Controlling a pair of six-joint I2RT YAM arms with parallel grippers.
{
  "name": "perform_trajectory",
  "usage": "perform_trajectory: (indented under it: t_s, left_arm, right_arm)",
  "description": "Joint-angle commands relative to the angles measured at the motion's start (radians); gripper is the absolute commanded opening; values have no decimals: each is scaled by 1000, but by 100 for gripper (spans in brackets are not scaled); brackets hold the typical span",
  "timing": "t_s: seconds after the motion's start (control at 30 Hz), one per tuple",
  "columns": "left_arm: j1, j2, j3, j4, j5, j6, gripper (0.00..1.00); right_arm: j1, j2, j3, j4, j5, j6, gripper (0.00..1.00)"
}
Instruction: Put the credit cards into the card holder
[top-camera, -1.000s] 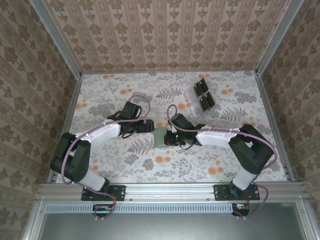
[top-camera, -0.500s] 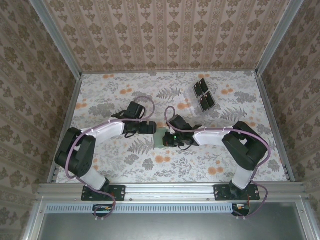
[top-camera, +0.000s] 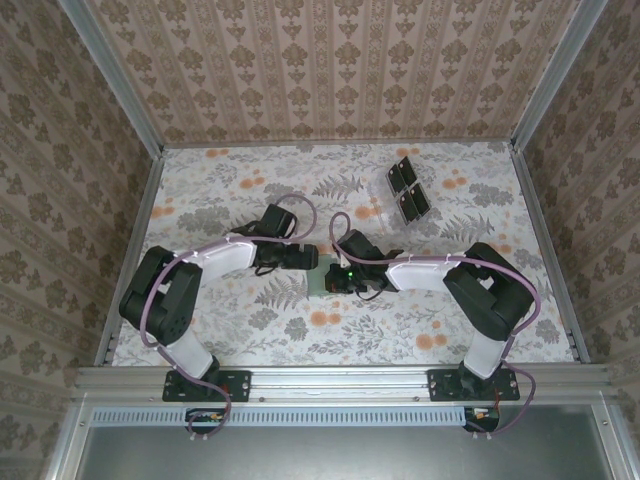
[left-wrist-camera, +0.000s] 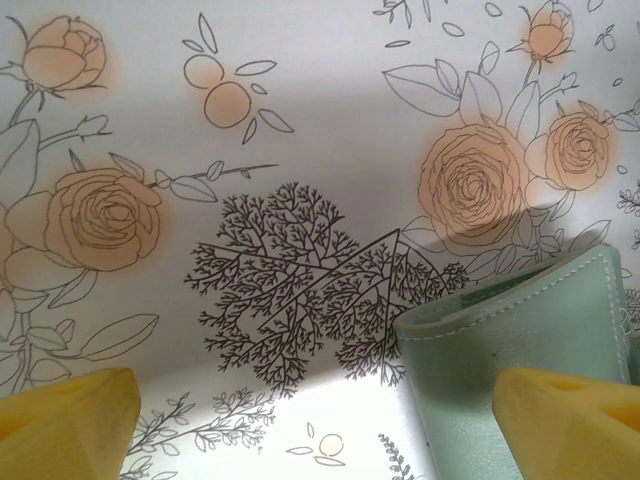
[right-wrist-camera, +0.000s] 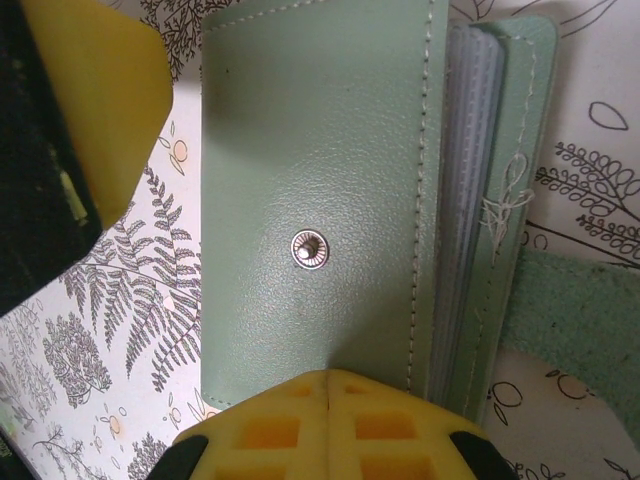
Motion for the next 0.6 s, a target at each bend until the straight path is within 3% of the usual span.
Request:
perform_trajectory:
  t_s: [0.0,0.43,0.57]
  left_arm:
    - [-7,27,24,11,5,24,100]
    - [-26,88,25,-34,-107,5,100]
    - [-40,99,31,-62,-145,3,100]
  right_arm:
    - [2,32,-3,-9,12,10,0]
    - [-13,-59,18,-70,13,-4,0]
    - [-51,-180,23,-146,58,-20,16]
